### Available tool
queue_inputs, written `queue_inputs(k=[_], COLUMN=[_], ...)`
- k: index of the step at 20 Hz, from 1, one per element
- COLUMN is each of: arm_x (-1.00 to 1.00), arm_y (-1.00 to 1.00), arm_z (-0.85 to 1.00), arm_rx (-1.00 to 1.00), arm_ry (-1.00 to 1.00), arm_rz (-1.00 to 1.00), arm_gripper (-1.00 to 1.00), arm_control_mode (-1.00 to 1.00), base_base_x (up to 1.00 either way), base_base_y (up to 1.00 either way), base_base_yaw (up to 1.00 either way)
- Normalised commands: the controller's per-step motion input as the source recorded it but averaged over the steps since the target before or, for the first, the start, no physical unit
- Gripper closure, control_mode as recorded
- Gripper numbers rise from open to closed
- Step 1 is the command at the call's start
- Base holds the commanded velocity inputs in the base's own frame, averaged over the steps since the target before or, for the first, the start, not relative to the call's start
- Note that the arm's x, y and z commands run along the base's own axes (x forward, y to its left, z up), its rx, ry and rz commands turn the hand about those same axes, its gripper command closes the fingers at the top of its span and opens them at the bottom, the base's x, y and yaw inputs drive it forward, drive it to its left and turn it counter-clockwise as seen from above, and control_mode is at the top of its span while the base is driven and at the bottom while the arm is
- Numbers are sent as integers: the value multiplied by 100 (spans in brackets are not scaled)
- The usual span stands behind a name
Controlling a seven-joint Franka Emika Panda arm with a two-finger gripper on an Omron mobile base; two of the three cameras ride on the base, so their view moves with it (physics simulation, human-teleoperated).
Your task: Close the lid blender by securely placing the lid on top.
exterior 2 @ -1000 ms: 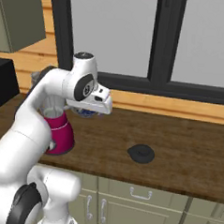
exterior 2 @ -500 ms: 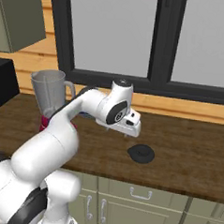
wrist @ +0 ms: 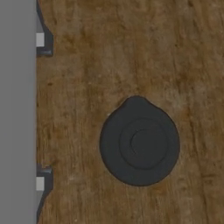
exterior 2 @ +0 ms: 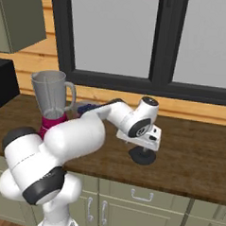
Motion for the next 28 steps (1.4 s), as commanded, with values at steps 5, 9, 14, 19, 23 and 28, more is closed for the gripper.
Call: queue_inputs(k=[5,9,14,19,23,28], arm_x=[30,28,33,32,18,8], arm_y=[-14,0,-4,-3,-15,-22], arm_z=[-45,-39,-36,-39,-26,-19], arm_rx=[0,0,0,0,0,0], arm_ry=[13,4,0,0,0,-2], arm_rz=[3,3,3,3,3,3], arm_gripper=[-100,-100,-100,-100,-100,-100], arm_control_mode=[-100,-100,-100,-100,-100,-100], base_base_x=[0,0,0,0,0,0], base_base_y=[0,0,0,0,0,0], base_base_yaw=[0,0,0,0,0,0])
